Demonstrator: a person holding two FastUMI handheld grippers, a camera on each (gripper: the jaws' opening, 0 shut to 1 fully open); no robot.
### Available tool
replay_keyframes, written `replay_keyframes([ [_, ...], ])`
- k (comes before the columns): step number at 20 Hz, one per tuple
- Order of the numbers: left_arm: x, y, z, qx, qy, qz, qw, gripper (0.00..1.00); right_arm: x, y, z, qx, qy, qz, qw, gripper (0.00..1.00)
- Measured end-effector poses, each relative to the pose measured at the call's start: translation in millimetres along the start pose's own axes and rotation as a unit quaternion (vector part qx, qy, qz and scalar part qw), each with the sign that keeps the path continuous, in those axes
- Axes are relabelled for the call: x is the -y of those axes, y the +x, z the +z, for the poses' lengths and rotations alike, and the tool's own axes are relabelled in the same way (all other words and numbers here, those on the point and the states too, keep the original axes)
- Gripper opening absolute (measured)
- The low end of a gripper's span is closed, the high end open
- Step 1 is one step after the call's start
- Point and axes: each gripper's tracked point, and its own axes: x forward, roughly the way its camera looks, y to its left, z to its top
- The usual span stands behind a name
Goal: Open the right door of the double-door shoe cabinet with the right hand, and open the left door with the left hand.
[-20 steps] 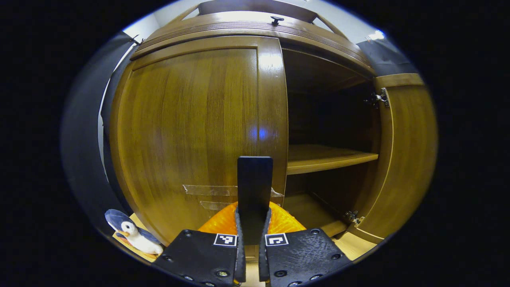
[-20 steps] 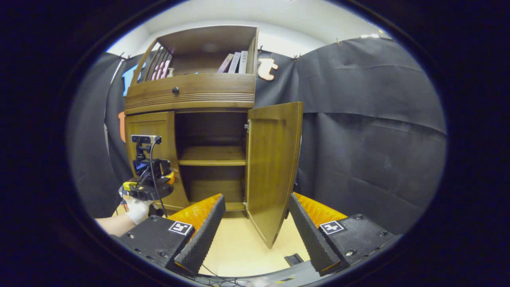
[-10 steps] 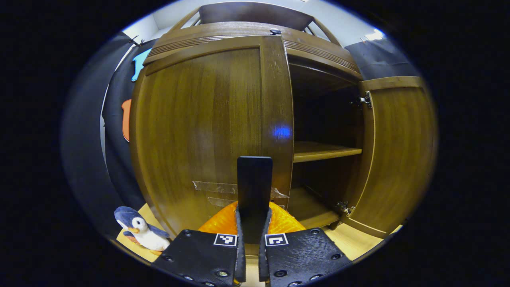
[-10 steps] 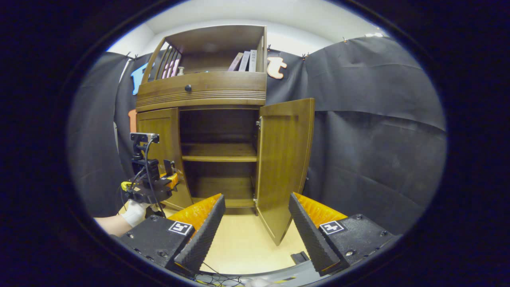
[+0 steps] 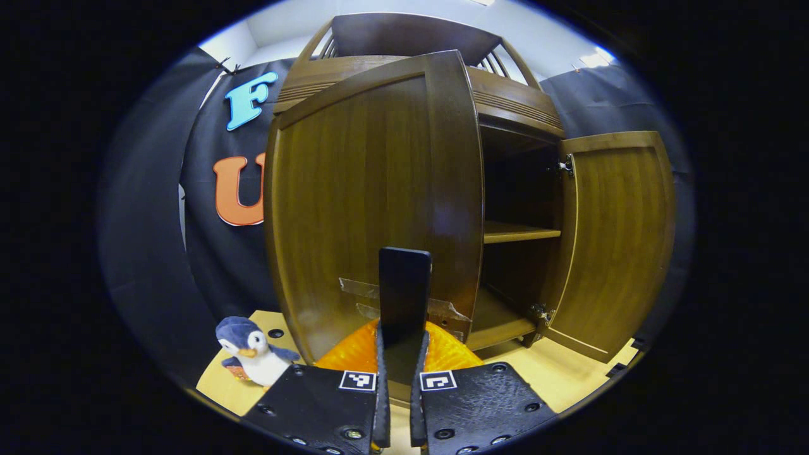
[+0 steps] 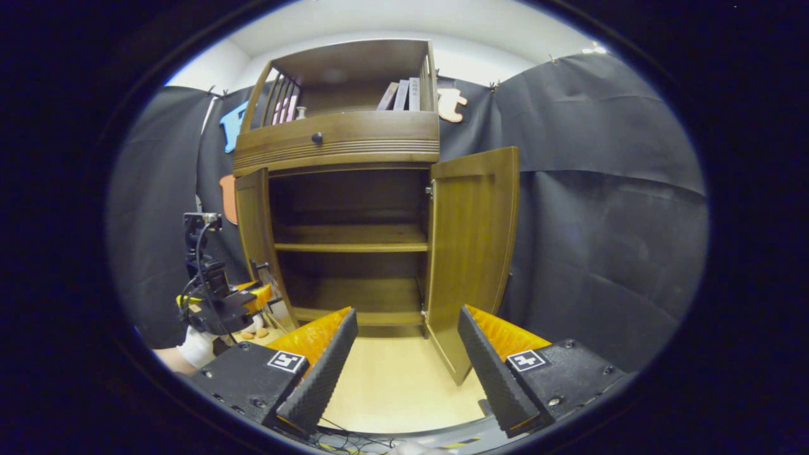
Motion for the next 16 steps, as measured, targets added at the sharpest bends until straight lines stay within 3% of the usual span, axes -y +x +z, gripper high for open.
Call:
replay_keyframes([
  [11, -44.4, -46.5, -7.4, -0.003, -0.009, 0.025, 1.0, 0.11, -21.7, 11.6, -1.1, -0.004, -0.001, 0.035, 0.999, 1.0],
  [12, -49.0, -50.2, -8.7, -0.004, -0.011, 0.031, 0.999, 0.19, -24.5, 13.1, -1.2, -0.004, -0.002, 0.038, 0.999, 1.0],
  [13, -53.0, -53.2, -8.9, -0.004, -0.014, 0.037, 0.999, 0.11, -27.1, 14.2, -1.9, -0.005, -0.003, 0.042, 0.999, 1.0],
  [14, -62.0, -65.3, -9.7, -0.009, -0.017, 0.054, 0.998, 0.11, -29.8, 15.0, -3.1, -0.006, -0.004, 0.045, 0.999, 1.0],
  [15, -66.3, -60.5, -9.4, -0.003, -0.022, 0.058, 0.998, 0.02, -32.1, 15.6, -3.0, -0.006, -0.005, 0.048, 0.999, 1.0],
  [16, -69.8, -62.4, -11.0, -0.006, -0.022, 0.061, 0.998, 0.1, -34.1, 16.3, -3.7, -0.007, -0.006, 0.051, 0.999, 1.0],
])
